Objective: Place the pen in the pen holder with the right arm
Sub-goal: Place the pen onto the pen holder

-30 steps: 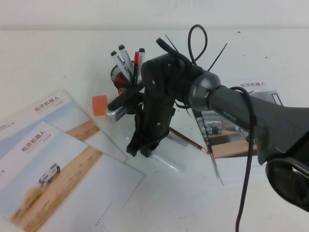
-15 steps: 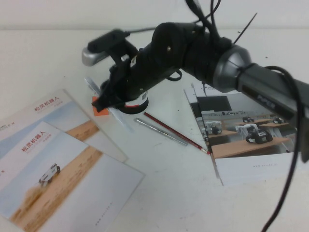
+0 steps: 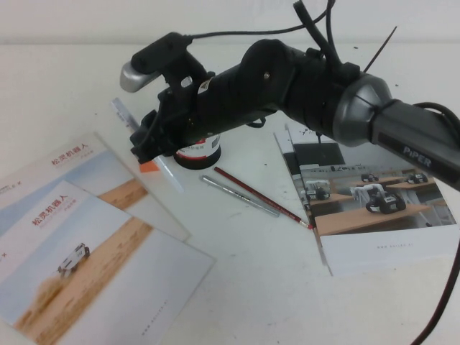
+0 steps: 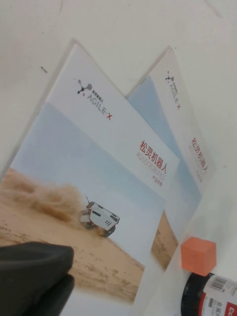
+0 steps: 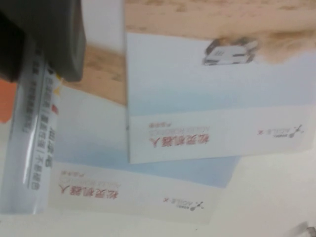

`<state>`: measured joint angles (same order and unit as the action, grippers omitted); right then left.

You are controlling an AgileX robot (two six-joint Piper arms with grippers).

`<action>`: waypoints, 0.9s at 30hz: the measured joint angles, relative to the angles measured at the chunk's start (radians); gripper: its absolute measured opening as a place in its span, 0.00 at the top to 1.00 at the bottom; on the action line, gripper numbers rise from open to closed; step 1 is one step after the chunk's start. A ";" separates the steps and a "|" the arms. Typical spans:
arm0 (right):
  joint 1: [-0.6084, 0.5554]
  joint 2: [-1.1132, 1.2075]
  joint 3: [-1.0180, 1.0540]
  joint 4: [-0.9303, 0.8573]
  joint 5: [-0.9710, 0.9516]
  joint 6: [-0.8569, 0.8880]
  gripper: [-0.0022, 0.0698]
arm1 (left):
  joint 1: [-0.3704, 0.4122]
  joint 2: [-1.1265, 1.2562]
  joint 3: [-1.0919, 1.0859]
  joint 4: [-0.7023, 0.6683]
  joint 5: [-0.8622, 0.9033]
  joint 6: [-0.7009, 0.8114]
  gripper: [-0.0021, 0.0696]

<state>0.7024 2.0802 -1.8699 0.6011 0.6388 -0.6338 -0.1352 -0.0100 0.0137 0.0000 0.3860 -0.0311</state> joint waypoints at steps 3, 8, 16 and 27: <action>0.000 -0.008 0.001 -0.113 -0.066 0.104 0.81 | 0.000 0.000 0.000 0.000 0.000 0.000 0.97; 0.008 -0.008 0.001 -0.420 -0.268 0.455 0.81 | 0.000 0.000 0.000 0.000 0.000 0.000 0.97; 0.004 -0.015 0.087 -0.810 -0.715 0.963 0.81 | 0.000 0.000 0.000 0.000 0.000 0.000 0.97; -0.038 0.050 0.180 -0.909 -1.020 1.055 0.81 | 0.000 0.000 0.000 0.000 0.000 0.000 0.97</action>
<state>0.6644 2.1297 -1.6897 -0.3075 -0.3808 0.4207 -0.1352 -0.0100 0.0137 0.0000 0.3860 -0.0311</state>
